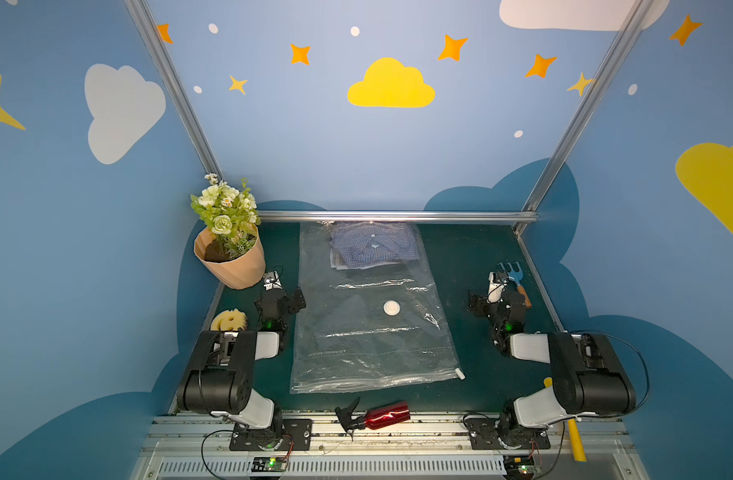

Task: Take the shirt out of the vacuum bag
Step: Adjust the shirt at the center of the board.

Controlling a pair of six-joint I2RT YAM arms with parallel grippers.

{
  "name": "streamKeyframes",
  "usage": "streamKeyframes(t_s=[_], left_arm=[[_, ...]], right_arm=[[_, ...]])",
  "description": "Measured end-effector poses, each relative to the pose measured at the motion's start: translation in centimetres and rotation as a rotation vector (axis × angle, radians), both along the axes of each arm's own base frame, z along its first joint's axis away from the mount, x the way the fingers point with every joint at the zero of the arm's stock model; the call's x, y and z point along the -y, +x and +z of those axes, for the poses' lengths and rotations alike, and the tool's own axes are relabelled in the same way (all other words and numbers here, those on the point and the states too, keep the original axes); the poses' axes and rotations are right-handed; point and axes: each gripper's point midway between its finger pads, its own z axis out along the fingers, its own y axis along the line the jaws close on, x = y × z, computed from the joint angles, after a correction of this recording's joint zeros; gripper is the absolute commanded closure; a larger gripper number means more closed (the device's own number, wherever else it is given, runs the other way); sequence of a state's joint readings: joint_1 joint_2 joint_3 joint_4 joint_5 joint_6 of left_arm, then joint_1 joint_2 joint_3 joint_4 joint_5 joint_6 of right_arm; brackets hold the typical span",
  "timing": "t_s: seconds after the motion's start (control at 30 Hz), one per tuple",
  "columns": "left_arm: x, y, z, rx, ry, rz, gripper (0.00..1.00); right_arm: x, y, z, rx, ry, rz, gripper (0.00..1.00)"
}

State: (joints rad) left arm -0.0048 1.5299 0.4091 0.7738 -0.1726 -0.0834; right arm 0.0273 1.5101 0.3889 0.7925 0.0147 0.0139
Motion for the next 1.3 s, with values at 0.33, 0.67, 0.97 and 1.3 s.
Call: streamKeyframes(t_s=[0.33, 0.67, 0.97, 1.3], left_arm=[[-0.1, -0.1, 0.1, -0.004, 0.004, 0.01, 0.1], [0.0, 0.9, 11.2, 0.12, -0.058, 0.124, 0.09], [1.1, 2.9, 8.1, -0.066, -0.322, 0.053, 0.14], [3.9, 4.1, -0.3, -0.34, -0.532, -0.052, 0.38]], right_arm=[[0.6, -0.1, -0.1, -0.034, -0.002, -0.033, 0.34], [-3.4, 6.1, 10.0, -0.029, 0.212, 0.122, 0.34], [-11.2, 9.2, 2.0, -0.36, 0.587, 0.385, 0.47], [-14.1, 10.2, 1.0, -0.434, 0.693, 0.466, 0.52]])
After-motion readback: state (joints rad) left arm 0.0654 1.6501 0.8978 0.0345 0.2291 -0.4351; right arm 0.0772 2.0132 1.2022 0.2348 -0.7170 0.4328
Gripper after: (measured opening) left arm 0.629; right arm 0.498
